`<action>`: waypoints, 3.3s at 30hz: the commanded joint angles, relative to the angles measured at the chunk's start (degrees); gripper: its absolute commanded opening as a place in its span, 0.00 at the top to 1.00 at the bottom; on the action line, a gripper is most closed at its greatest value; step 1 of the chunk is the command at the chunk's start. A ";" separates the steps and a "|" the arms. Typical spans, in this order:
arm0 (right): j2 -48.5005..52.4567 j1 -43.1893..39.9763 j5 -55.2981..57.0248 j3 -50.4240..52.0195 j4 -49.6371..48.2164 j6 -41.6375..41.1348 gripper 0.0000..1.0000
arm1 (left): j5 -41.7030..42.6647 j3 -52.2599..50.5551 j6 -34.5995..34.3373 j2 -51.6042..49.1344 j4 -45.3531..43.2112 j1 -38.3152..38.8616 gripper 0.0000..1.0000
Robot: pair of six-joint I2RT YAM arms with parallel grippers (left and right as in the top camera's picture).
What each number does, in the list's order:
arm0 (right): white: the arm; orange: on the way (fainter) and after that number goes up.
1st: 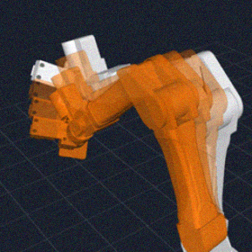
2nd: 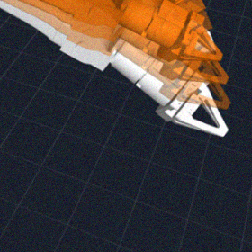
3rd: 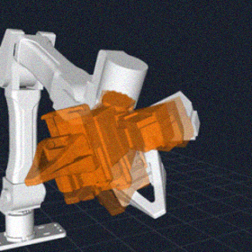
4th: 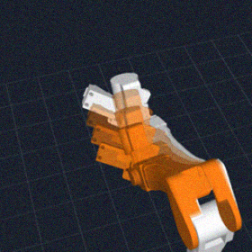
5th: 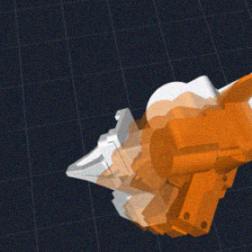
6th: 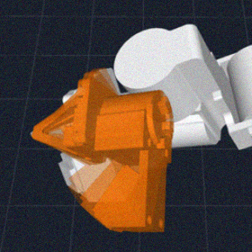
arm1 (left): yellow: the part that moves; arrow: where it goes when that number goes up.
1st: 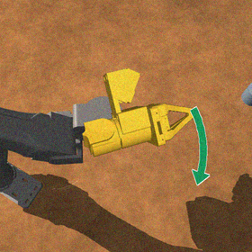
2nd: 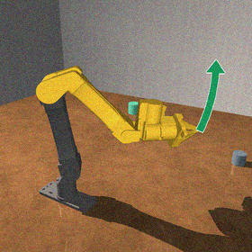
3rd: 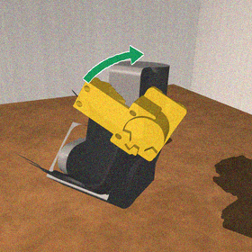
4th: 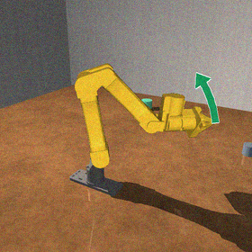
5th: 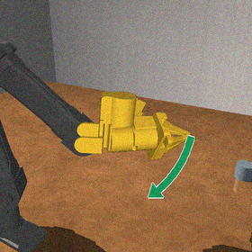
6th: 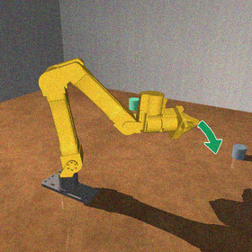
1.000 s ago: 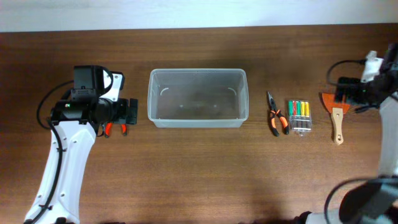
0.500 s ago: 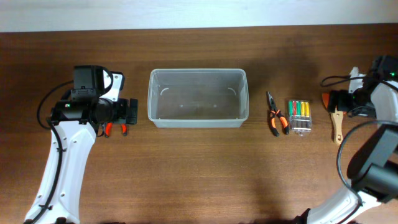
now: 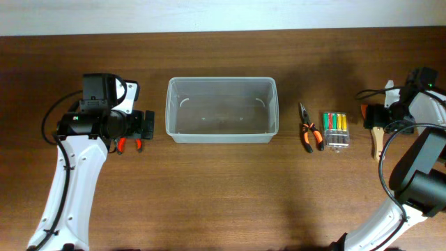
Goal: Pack container
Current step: 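Move the right gripper to the orange scraper and lower onto it, then close the right gripper on the scraper's wooden handle and lift, then carry the scraper over the container and release it inside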
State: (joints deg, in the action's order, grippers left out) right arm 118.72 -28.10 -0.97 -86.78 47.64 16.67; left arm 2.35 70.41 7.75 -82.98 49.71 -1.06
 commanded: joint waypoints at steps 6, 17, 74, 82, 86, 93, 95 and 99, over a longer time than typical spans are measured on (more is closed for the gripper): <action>1.05 -0.11 -0.33 -0.87 -1.81 -1.09 0.18 | -0.42 0.96 0.96 -0.13 -0.11 -0.24 0.01; 4.85 -0.11 -0.52 -0.66 -1.18 -2.36 0.18 | -0.44 0.94 0.96 -0.13 -0.09 -0.24 0.01; 5.16 -0.09 -2.10 -2.82 2.56 -5.42 0.67 | -0.42 0.96 0.96 -0.13 -0.09 -0.24 0.01; 3.72 0.76 -10.62 -18.47 16.55 -5.38 0.74 | -0.42 0.96 0.96 -0.13 -0.11 -0.24 0.01; 3.69 3.85 -12.61 -30.69 26.25 -5.38 0.76 | -0.42 0.96 0.96 -0.13 -0.11 -0.24 0.01; 3.69 17.44 -12.59 -49.81 37.05 -5.35 0.83 | -0.42 0.96 0.96 -0.13 -0.09 -0.24 0.01; 3.69 23.02 -12.55 -52.70 36.89 -4.81 0.84 | -0.44 0.96 0.96 -0.13 -0.11 -0.24 0.01; 3.74 34.34 -11.91 -53.62 33.88 1.29 0.89 | -0.42 0.96 0.96 -0.11 -0.11 -0.24 0.01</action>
State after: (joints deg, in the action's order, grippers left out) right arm 123.28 0.19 -11.77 -139.22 82.11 13.63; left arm 2.09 70.41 7.75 -83.00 49.71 -1.06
